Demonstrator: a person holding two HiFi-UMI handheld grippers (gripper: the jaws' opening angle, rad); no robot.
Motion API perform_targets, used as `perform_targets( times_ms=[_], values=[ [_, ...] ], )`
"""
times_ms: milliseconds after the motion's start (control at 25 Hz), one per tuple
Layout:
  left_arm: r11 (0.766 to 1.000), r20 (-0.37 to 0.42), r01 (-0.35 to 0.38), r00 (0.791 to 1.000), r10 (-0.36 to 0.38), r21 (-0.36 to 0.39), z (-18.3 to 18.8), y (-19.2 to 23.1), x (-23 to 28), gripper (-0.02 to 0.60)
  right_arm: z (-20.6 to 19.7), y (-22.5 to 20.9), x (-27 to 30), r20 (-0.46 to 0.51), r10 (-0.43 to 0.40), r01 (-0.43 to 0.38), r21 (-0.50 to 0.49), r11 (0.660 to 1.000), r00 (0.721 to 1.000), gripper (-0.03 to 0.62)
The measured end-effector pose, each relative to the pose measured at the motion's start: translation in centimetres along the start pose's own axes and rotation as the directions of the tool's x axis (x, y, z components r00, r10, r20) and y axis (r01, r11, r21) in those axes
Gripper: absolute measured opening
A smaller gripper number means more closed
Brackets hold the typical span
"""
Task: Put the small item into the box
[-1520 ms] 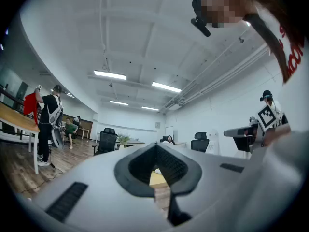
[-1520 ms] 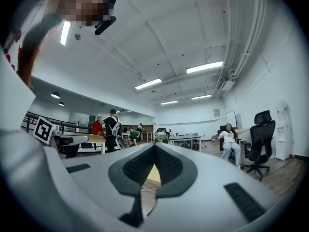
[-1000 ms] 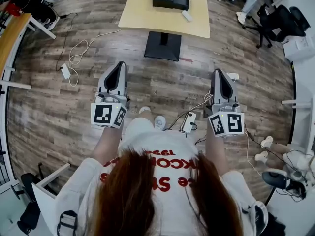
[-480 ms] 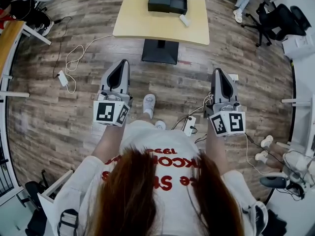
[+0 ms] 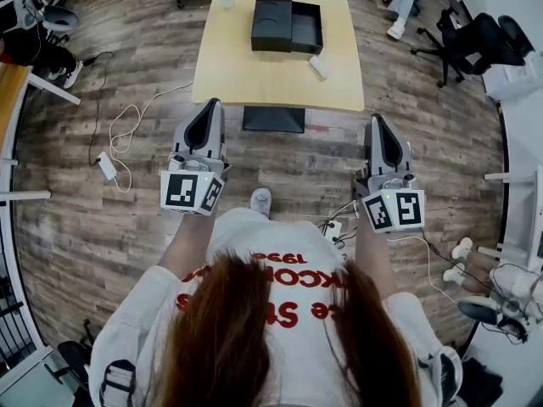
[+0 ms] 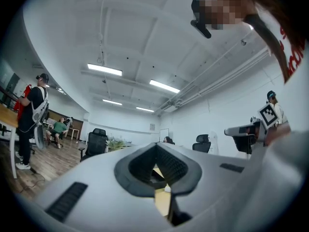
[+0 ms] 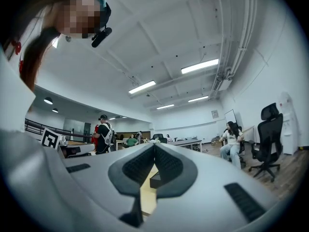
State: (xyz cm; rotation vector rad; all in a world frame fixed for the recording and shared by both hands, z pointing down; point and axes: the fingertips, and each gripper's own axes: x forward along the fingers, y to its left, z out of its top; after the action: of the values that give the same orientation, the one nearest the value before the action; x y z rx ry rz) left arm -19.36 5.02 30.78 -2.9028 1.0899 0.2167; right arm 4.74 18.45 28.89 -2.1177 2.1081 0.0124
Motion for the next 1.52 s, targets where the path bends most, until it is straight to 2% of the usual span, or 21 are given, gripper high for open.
perform_targets(
  times_ms=[240,680,1000,1360,1520],
  values=[
    [0.999,-0.014,0.032,0.999,-0.032,-0.011,-0.9,2.4,3.3,0.006,-1.1,-0.4,3.2,-0.023,-0.028,0.028,0.013,1.0,0.999,0.006],
    [1.0,-0.063,0.009,0.998,-0.01,-0.023,-3.1,3.9,5.7,0.006,-2.7,-2.4,6.2,-0.049,-0.022,0.023,0.021,1.0,0.999,0.006],
    [0.999,-0.039,-0.053,0.998,0.053,0.004,-3.0,6.0,11.3,0.006,-2.7,-5.4,13.7,-0.038,0.078,-0.077,0.027,0.997,0.996,0.006],
    [0.989,-0.006,-0.144,0.99,0.144,0.047,-3.3,7.2,19.8,0.006,-1.7,-11.8,22.5,-0.02,0.183,-0.182,0.025,0.983,0.983,0.006],
    [0.983,0.001,-0.182,0.983,0.182,0.035,-4.0,6.7,22.5,0.006,-1.9,-14.4,24.7,-0.02,0.221,-0.22,0.038,0.975,0.975,0.006]
  ],
)
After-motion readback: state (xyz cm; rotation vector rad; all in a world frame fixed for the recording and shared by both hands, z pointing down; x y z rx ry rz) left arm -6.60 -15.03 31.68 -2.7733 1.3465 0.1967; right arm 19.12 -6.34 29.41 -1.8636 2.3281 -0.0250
